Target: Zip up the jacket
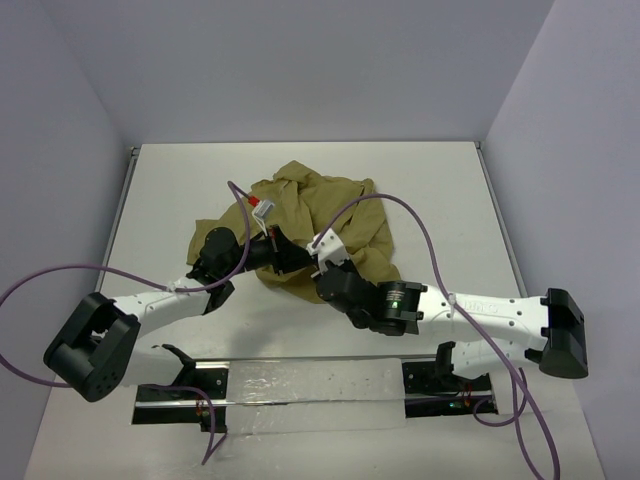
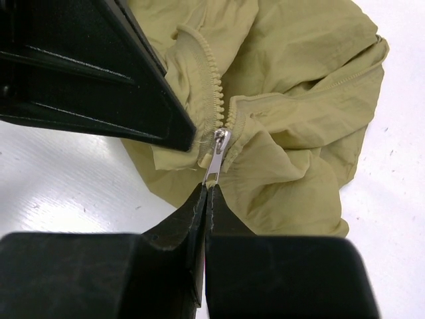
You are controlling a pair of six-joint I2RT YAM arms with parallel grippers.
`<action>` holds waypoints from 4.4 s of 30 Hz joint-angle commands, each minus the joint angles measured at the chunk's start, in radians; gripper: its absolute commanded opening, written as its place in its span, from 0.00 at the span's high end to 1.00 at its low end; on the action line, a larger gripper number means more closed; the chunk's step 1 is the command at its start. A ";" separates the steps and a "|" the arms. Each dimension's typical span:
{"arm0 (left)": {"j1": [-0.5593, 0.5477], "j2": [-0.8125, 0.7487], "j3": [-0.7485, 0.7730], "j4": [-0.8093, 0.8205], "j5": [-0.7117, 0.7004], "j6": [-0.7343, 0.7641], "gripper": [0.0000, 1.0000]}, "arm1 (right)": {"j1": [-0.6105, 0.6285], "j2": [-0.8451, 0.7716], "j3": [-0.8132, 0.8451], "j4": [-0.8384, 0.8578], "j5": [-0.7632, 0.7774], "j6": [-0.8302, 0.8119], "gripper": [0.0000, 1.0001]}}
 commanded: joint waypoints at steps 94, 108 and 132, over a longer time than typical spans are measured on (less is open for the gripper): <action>-0.044 -0.356 -0.120 -0.284 -0.426 -0.066 0.48 | -0.431 0.112 0.110 0.107 -0.676 0.364 1.00; -0.354 -0.367 -0.214 -0.321 -0.934 -0.650 0.43 | -0.431 0.068 0.089 0.123 -0.601 0.413 1.00; -0.328 -0.141 -0.165 -0.014 -1.021 -0.830 0.40 | -0.429 0.044 0.088 0.107 -0.576 0.380 1.00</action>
